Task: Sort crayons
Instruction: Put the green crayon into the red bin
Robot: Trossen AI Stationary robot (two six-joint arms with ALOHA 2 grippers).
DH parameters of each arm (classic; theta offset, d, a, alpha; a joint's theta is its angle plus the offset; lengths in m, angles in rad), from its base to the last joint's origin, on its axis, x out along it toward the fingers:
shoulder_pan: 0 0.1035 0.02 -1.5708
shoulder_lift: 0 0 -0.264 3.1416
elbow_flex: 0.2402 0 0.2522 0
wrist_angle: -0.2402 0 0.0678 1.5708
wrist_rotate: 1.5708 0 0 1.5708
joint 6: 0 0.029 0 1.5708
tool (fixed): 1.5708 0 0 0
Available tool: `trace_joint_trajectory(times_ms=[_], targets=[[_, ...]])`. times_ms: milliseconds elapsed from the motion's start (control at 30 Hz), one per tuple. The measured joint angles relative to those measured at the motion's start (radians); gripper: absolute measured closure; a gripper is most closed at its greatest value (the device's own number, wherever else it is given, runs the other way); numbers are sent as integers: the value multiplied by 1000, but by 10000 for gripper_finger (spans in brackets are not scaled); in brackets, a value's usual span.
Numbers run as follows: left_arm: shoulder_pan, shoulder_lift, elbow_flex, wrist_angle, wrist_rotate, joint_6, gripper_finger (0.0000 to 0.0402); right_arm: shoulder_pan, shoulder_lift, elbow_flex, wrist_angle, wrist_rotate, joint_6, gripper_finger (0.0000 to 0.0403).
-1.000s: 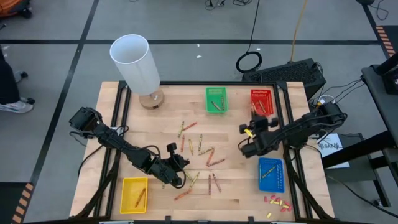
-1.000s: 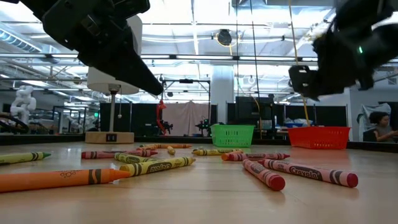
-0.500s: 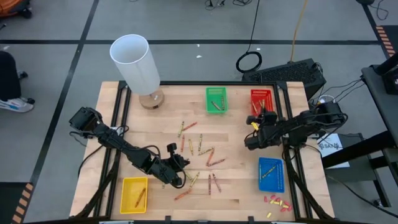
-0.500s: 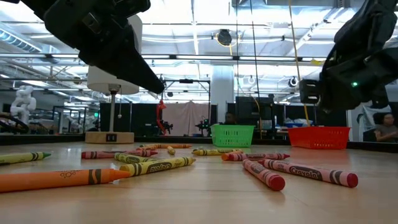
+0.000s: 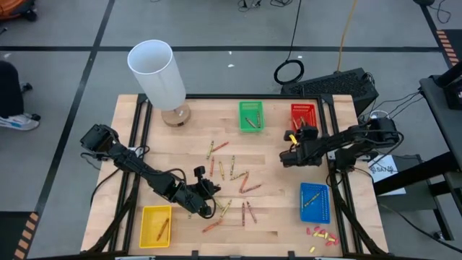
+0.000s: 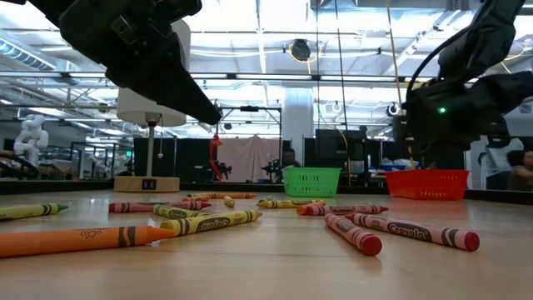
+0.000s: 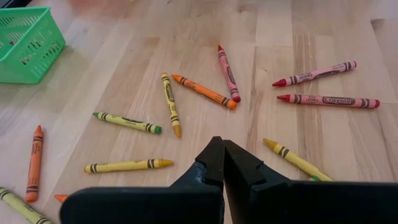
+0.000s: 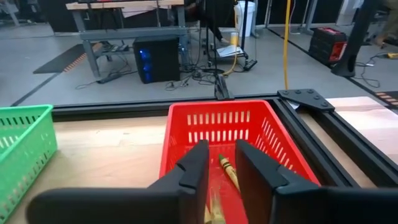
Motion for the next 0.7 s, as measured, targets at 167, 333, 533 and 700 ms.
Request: trace_joint_trajectory(times_ms=[167, 333, 533, 700], targets=[[0, 0, 0, 0, 0, 0, 395, -3, 0, 0, 23, 1, -30, 302], [0, 0, 0, -5, 0, 2, 395, 78, -25, 30, 16, 33, -36, 287], [0, 0, -1, -23, 0, 0, 395, 218, -109, 141, -25, 84, -229, 288], [0, 0, -1, -24, 0, 0, 395, 256, -164, 189, -13, -52, -369, 289]])
